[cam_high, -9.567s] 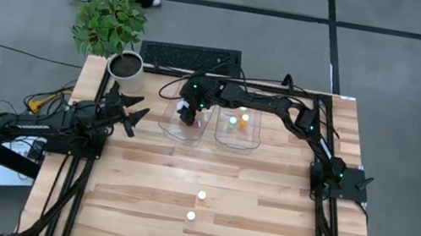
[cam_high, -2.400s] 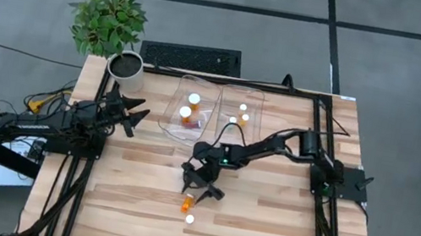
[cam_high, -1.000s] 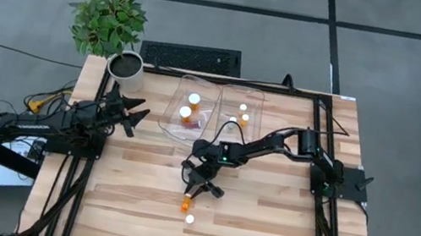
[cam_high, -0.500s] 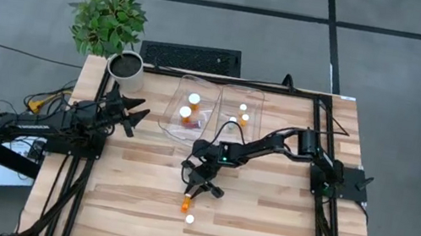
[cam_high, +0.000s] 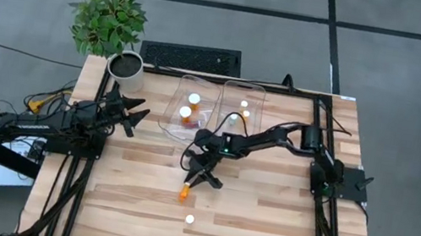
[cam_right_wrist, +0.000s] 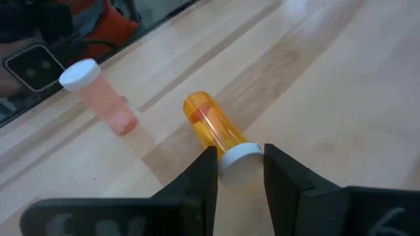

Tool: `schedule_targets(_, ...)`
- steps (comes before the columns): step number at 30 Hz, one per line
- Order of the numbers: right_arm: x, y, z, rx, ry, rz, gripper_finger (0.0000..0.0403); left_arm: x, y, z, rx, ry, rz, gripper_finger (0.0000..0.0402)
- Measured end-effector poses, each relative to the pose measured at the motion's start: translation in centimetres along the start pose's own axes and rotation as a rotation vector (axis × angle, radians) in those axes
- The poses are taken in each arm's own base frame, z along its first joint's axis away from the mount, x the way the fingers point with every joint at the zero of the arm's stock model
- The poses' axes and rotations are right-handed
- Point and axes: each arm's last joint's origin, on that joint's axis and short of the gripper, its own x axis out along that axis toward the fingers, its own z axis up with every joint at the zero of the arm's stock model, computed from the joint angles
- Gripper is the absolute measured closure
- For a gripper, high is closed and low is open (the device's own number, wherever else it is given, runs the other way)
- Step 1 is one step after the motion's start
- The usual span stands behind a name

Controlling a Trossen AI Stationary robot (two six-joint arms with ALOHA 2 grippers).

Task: Pick and place medicine bottles into bin by pill shape (circle, oval)
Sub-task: Put the small orange capsule bottle into the left transparent bin

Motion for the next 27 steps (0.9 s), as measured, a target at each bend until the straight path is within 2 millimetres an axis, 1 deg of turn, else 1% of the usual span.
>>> schedule_targets(4,-0.5,0.6,1.5,-0.024,0.018,-0.055,0.0293,0.0,0.0,0.0,0.0,-0.001,-0.001,0.0161)
schedule_targets(8,-0.5,1.8,2.9,-0.053,0.032,-0.065,0.0293,0.0,0.0,0.0,-0.001,-0.003,-0.002,0.0161)
schedule_targets(11,-0.8,2.7,4.4,-0.083,0.014,-0.064,0.0293,0.0,0.0,0.1,-0.002,-0.007,-0.002,0.0161)
schedule_targets(14,-1.9,3.5,5.8,-0.079,0.036,-0.12,0.0293,0.0,0.0,0.1,-0.002,-0.008,-0.003,0.0161)
schedule_targets(17,-3.8,4.3,7.6,-0.114,0.089,-0.238,0.0293,0.0,0.0,0.1,0.001,-0.008,-0.003,0.0161)
schedule_targets(22,-7.7,5.6,10.6,-0.27,0.193,-0.511,0.0293,0.0,0.0,0.1,0.009,-0.015,-0.001,0.0161)
schedule_targets(25,-10.4,6.1,12.0,-0.35,0.257,-0.686,0.0293,0.0,-0.1,0.2,0.006,-0.024,-0.003,0.0161)
schedule_targets(27,-12.2,5.9,12.6,-0.384,0.288,-0.777,0.0293,0.0,-0.1,0.2,0.015,-0.024,-0.003,0.0161)
